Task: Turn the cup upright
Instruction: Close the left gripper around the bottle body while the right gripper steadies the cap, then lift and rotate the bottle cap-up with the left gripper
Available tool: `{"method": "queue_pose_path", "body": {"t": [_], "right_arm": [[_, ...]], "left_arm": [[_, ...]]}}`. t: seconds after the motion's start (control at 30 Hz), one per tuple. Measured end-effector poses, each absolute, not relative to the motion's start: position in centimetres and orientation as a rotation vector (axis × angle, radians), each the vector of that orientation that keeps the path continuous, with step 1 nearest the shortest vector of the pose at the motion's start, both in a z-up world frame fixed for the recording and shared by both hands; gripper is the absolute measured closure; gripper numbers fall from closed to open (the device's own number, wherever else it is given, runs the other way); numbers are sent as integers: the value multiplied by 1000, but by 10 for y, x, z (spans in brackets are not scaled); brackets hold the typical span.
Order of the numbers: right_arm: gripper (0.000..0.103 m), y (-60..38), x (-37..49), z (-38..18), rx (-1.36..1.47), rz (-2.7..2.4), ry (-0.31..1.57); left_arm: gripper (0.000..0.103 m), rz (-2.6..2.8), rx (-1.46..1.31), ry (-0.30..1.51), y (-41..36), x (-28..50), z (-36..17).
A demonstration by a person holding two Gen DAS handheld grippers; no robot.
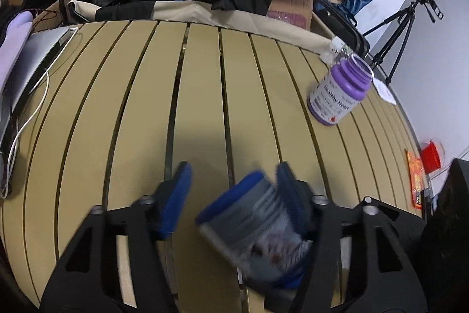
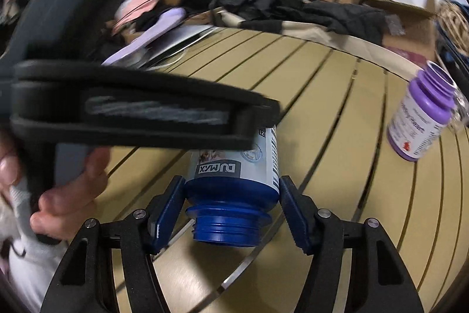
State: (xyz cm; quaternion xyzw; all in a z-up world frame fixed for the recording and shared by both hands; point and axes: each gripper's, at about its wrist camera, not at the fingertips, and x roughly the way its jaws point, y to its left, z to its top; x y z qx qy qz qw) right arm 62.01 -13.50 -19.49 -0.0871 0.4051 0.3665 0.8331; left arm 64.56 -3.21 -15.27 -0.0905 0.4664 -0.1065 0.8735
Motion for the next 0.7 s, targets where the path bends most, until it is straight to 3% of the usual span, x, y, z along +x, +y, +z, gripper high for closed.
{"method": "queue_pose_path", "body": {"t": [0.27,0.4,0.7], "right_arm": [[31,-148,623,-198,-202,769,844],[23,-160,627,-198,-223,729,828],[23,-185,646,-193,-188,599,822]], "left_arm": [[56,-173,-177,887,-24,636,-155],[56,-144,-167,861,-22,637,-155],[56,-82,-59,804,-26,630,-153]]}}
